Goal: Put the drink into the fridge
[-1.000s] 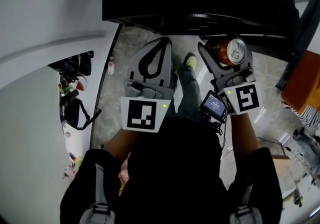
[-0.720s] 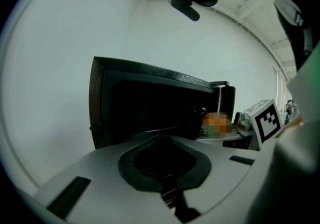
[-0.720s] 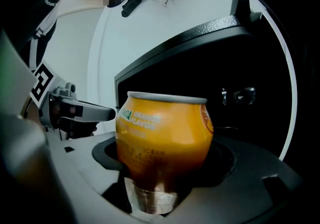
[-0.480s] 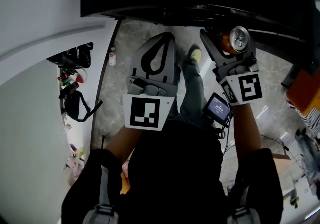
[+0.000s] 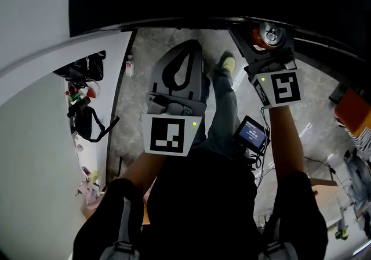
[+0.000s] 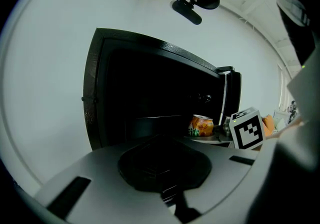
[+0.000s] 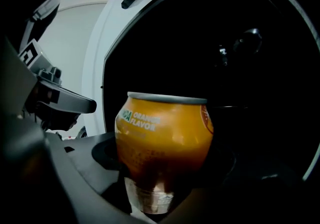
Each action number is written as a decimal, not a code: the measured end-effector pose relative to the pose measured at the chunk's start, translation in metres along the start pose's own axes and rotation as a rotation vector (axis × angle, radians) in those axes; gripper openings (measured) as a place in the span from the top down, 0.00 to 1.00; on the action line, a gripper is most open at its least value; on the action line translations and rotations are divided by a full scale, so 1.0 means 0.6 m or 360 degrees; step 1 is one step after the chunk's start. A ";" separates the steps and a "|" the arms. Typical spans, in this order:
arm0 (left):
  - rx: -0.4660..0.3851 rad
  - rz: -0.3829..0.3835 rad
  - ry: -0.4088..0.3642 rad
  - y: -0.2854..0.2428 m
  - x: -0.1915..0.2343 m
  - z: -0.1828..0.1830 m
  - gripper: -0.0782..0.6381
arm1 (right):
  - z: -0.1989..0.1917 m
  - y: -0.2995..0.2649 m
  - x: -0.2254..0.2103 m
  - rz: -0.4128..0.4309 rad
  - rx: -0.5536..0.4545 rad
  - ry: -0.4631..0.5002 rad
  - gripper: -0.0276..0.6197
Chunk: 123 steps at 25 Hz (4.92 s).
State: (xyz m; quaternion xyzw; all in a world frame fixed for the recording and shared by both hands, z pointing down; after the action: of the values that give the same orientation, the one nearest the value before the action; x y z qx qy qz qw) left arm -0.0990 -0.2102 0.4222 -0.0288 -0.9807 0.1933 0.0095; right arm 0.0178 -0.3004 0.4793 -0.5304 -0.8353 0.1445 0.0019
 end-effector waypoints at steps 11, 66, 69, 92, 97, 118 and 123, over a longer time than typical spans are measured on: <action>0.0017 0.0001 -0.0003 -0.018 -0.006 -0.005 0.88 | -0.004 -0.043 -0.037 0.0013 -0.0027 0.0103 0.41; 0.0075 -0.0082 -0.0091 -0.036 -0.040 0.001 0.88 | -0.113 -0.084 -0.141 -0.0251 0.0031 0.0139 0.41; 0.0068 -0.0101 -0.0103 -0.038 -0.045 0.004 0.88 | -0.113 -0.076 -0.143 -0.0269 0.0078 0.0134 0.41; -0.0028 -0.0279 -0.0193 -0.006 -0.047 0.042 0.88 | -0.026 0.045 0.004 -0.0231 0.0086 0.0061 0.41; -0.0079 -0.0308 -0.0187 0.014 -0.049 0.077 0.88 | 0.064 0.084 0.054 -0.0191 -0.0056 0.0155 0.41; -0.0291 -0.0382 -0.0091 0.124 -0.015 0.213 0.88 | 0.314 0.174 0.202 -0.0464 -0.0097 0.0109 0.89; -0.0338 -0.0420 -0.0110 0.138 -0.019 0.236 0.88 | 0.329 0.200 0.215 -0.0477 -0.0088 0.0100 0.93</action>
State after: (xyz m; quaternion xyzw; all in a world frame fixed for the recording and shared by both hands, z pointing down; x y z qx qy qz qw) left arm -0.0875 -0.1879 0.2598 0.1061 -0.9906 0.0865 -0.0020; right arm 0.0367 -0.1862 0.2417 -0.4040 -0.9083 0.1029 0.0349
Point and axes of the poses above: the fingertips, and each gripper's own axes: y backward along the fingers, x to its left, z out of its top, the point moved 4 cm from there along y, backward along the fingers, and after that the axes turned 14 degrees about z, right-handed, at the moved point
